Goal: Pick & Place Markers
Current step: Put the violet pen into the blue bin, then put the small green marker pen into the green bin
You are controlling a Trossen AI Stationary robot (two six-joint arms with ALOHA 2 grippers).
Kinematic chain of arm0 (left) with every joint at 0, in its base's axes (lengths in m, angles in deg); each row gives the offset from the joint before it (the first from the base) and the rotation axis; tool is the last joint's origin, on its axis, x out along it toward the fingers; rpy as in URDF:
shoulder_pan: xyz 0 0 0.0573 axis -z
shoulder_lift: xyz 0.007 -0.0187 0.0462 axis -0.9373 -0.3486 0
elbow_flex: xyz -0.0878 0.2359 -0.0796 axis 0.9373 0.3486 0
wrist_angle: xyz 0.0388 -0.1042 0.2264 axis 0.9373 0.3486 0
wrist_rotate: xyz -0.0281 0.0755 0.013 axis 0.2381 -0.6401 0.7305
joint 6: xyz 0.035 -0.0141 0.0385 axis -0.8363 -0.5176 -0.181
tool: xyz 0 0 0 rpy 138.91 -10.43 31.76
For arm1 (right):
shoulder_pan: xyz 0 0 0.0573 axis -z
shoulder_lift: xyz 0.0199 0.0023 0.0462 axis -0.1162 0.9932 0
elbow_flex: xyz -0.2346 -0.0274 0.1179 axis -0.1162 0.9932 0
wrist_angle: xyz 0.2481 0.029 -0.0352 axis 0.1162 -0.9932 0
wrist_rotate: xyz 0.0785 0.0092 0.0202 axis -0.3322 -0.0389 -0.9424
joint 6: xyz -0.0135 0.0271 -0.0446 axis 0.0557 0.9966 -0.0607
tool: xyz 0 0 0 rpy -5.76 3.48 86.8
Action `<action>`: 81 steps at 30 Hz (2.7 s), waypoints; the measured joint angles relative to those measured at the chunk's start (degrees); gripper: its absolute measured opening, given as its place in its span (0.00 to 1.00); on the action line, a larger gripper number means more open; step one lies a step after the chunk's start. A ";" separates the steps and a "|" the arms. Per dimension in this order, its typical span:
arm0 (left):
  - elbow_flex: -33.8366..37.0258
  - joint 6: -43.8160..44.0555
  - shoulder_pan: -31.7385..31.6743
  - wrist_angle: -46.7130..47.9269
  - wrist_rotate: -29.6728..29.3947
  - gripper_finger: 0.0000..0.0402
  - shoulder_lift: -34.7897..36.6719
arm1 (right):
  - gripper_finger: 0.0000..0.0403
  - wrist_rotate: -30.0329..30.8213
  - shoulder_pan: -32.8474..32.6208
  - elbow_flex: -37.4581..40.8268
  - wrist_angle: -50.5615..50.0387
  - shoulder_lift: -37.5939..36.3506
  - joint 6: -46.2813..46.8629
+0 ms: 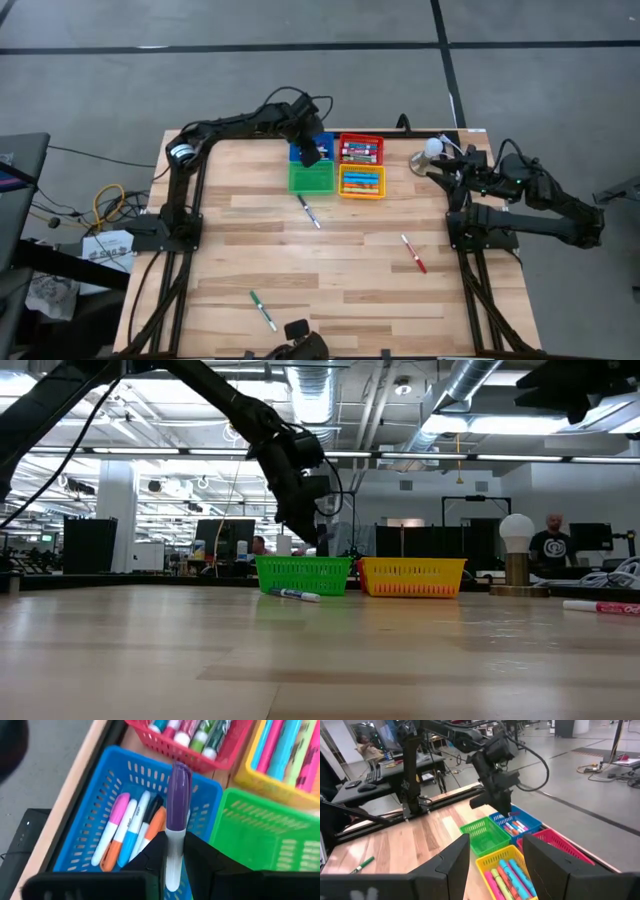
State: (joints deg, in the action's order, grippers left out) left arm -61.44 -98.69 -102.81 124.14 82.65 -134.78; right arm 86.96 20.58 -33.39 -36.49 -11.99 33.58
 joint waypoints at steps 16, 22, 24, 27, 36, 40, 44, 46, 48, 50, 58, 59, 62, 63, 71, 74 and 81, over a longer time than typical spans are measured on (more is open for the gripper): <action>0.00 -9.59 -2.40 0.80 -0.46 0.13 -3.44 | 0.42 -0.11 -1.80 0.00 0.66 0.00 0.48; 0.00 -14.06 -2.60 0.79 -0.49 0.13 -3.44 | 0.42 -0.11 -2.29 0.00 0.64 0.00 0.52; 0.00 -15.18 -2.62 0.76 -0.49 0.13 -3.42 | 0.42 -0.09 -2.27 0.00 0.75 0.00 0.55; 0.00 -15.71 -2.58 0.76 -0.46 0.13 -3.42 | 0.42 -0.09 -2.27 0.00 1.19 0.00 0.55; 0.00 -17.21 -2.44 0.59 -0.46 0.13 -3.55 | 0.42 -0.10 -2.27 0.00 1.70 0.00 0.54; 0.00 -17.21 -2.44 0.56 -1.29 0.13 -3.55 | 0.42 -0.12 -2.27 0.00 1.73 0.00 0.55; 0.00 -17.21 -2.44 0.50 -1.38 0.14 -3.55 | 0.42 -0.11 -2.27 0.00 1.75 0.00 0.55; 0.00 -17.21 -2.44 0.48 -1.47 0.14 -3.57 | 0.42 -0.11 -2.27 0.00 1.75 0.00 0.55; 0.00 -17.21 -2.44 0.48 -1.56 0.15 -3.57 | 0.42 -0.11 -2.27 0.00 1.75 0.00 0.55; 0.00 -17.21 -2.33 0.40 -1.56 0.16 -3.57 | 0.42 -0.11 -2.27 0.00 1.75 0.00 0.55; 0.00 -17.21 -2.25 0.35 -1.56 0.19 -3.61 | 0.42 -0.13 -2.27 0.00 1.77 0.00 0.54; 0.00 -17.21 -2.25 0.35 -1.56 0.19 -3.61 | 0.42 -0.13 -2.27 0.00 1.75 0.00 0.55; 0.00 -17.20 -2.25 0.35 -2.38 0.21 -3.61 | 0.42 -0.13 -2.27 0.00 1.75 0.00 0.54; 0.00 -17.14 -2.25 0.35 -3.05 0.21 -3.61 | 0.42 -0.13 -2.27 0.00 1.75 0.00 0.55; 0.00 -5.60 -0.50 0.70 -7.96 0.24 2.74 | 0.42 -0.13 -2.27 0.00 1.75 0.00 0.50; 0.00 -1.04 1.09 0.85 -7.92 0.24 7.32 | 0.42 -0.12 -2.27 0.00 1.73 0.00 0.48; -0.08 12.14 7.39 0.38 -7.61 0.24 19.34 | 0.42 -0.13 -2.27 0.00 1.73 0.00 0.46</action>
State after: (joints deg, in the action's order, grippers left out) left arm -61.52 -86.55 -95.42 124.52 75.04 -115.43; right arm 86.83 18.31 -33.39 -34.77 -11.99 34.04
